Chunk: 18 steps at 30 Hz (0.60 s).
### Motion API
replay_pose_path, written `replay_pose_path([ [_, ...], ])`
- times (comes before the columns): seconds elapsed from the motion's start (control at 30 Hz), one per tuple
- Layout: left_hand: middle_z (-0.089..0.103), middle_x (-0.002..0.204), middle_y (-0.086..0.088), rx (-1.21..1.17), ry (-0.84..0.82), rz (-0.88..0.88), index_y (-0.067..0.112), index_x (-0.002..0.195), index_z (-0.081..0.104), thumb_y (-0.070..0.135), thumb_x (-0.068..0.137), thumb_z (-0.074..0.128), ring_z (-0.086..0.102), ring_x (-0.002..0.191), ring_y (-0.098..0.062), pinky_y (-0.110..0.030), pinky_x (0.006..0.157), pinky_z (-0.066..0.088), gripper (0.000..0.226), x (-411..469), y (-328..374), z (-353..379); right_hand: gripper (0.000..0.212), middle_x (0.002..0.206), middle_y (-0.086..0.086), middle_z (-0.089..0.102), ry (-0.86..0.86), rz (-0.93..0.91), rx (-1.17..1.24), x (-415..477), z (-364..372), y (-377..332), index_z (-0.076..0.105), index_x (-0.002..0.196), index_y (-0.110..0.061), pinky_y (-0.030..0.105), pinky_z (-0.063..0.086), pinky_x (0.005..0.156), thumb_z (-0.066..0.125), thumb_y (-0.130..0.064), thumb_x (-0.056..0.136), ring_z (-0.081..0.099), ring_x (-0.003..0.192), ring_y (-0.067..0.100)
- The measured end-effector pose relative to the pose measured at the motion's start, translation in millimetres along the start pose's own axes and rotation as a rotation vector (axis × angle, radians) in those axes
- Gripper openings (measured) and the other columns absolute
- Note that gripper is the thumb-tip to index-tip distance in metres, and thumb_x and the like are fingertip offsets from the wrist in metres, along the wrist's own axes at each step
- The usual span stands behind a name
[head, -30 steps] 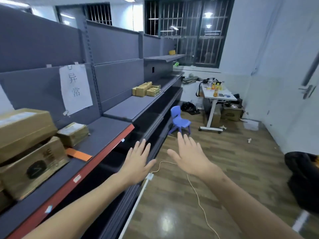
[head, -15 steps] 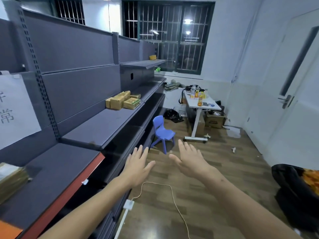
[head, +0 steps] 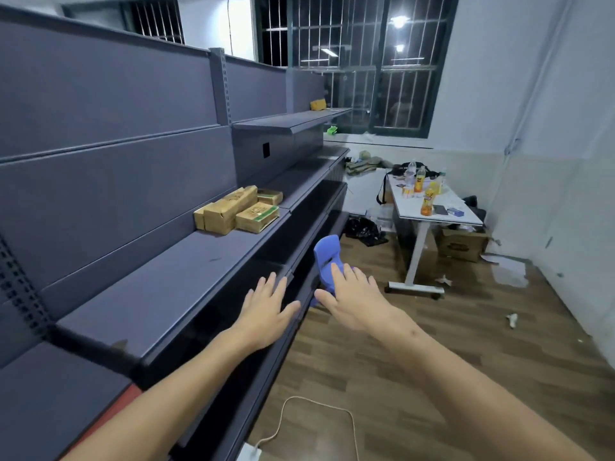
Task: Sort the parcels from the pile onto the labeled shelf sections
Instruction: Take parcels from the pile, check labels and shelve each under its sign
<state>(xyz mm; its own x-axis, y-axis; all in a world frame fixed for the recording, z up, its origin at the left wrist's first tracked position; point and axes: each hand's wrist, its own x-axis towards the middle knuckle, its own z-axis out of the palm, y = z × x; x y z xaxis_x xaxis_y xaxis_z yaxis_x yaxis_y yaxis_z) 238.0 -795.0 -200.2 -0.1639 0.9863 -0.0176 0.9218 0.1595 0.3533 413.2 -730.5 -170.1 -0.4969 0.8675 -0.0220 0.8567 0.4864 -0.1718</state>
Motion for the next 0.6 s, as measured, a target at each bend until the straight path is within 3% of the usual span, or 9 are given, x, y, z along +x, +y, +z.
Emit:
replay_pose_path([
  [0.27,-0.007,0.160,-0.003,-0.025,-0.016,-0.098,0.019,0.153,0.002,0.051,0.100,0.025,-0.010,0.147,-0.020,-0.040,0.118,-0.002,0.066,140.7,-6.1,-4.7,0.075,0.162,0.011,-0.001,-0.119,-0.085,0.051,150.4,-0.8,41.2,-0.002,0.155,-0.015,0.049,0.006,0.119,0.021,-0.059,0.099,0.000,0.149,0.028],
  [0.6,-0.005,0.160,-0.006,-0.182,-0.032,-0.197,0.016,0.153,0.005,0.050,0.100,0.027,-0.007,0.147,-0.022,-0.038,0.118,0.000,0.067,352.5,-76.1,41.4,0.075,0.161,0.015,0.003,-0.202,-0.162,-0.045,372.9,42.1,65.4,0.000,0.154,-0.013,0.050,0.009,0.118,0.022,-0.058,0.099,0.004,0.149,0.030],
])
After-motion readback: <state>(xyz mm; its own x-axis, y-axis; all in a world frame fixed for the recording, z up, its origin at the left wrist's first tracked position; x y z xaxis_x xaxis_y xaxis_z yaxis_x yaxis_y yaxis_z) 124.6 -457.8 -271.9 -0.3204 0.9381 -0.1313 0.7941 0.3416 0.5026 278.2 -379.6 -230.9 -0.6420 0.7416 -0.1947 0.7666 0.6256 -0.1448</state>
